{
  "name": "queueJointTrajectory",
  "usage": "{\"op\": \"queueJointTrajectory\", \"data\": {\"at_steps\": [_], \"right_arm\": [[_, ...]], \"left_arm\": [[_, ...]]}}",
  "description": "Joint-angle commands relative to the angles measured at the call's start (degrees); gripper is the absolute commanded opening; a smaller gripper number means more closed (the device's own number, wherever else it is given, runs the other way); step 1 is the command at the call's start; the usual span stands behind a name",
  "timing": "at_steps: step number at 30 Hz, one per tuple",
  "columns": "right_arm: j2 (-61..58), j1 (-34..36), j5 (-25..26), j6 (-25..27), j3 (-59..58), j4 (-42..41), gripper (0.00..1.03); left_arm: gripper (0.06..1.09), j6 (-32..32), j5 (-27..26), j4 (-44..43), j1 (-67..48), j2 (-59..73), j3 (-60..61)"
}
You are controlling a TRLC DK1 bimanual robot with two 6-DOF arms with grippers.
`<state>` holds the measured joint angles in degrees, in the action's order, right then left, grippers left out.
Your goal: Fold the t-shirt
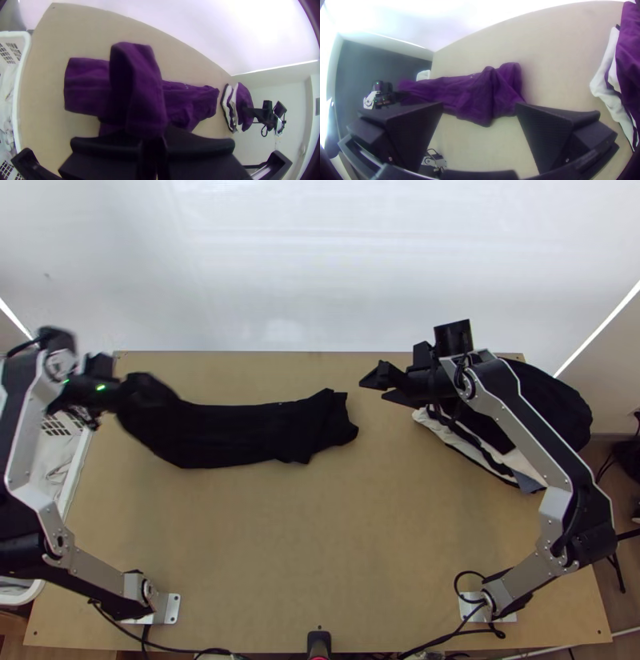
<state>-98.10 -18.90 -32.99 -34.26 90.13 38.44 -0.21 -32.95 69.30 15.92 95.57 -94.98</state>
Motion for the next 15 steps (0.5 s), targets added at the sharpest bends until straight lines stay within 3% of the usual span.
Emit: {"op": "queueJointTrajectory", "data": {"at_steps": [1,5,15], "right_arm": [[1.43,0.88,0.03,-0.19,-0.48,-0.03,0.99],[2.22,1.84,0.03,-0.28,-0.74,-0.03,0.99],[4.85,4.57,0.03,-0.19,-1.88,-0.03,0.99]], "left_arm": [[0.09,-9.28,0.34,1.54,-15.83,0.93,-8.56],[0.09,-14.82,1.84,0.75,-25.24,5.77,-14.62],[0.09,-19.04,3.15,-0.22,-36.40,17.72,-22.53]]}}
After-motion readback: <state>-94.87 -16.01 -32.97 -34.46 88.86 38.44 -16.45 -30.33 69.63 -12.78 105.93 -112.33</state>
